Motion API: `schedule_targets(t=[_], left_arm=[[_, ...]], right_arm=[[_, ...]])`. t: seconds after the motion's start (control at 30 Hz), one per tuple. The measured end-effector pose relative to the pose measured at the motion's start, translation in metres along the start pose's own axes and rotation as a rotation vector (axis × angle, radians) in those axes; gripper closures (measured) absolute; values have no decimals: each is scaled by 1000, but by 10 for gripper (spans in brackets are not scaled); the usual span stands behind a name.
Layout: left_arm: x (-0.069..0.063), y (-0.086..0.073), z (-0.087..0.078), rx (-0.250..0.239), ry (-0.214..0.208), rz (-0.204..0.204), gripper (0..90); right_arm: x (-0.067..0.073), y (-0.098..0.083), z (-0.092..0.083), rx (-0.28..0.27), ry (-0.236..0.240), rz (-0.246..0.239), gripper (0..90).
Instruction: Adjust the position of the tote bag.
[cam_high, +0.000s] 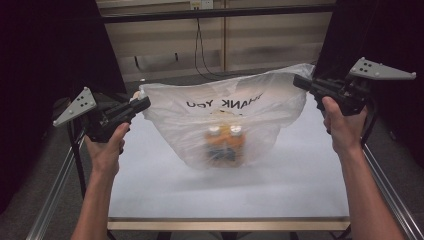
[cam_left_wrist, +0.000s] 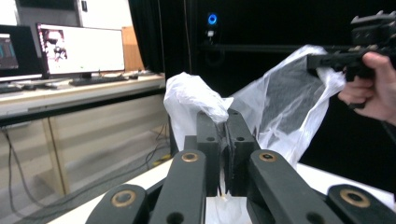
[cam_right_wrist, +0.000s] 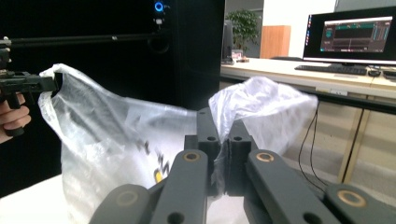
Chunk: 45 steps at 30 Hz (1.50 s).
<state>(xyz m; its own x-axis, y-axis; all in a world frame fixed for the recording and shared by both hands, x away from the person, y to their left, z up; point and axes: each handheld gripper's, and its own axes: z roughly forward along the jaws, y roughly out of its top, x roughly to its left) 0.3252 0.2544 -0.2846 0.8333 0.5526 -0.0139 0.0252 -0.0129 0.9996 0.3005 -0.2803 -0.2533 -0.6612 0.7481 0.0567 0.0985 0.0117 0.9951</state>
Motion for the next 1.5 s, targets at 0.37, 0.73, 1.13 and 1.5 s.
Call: schedule_targets(t=[0.37,0.73,1.13,1.5], left_arm=[[8,-25,-1,108,38,-35,871],[20,-47,-4,244,39,-46,871],[32,-84,15,373,17,-90,871],[39,-108,30,491,10,-87,871]], right_arm=[[-5,-34,-2,49,-7,53,879],[-11,-73,-13,124,-46,118,880],[-25,-115,-8,211,-65,185,879],[-34,-142,10,303,-81,211,876]])
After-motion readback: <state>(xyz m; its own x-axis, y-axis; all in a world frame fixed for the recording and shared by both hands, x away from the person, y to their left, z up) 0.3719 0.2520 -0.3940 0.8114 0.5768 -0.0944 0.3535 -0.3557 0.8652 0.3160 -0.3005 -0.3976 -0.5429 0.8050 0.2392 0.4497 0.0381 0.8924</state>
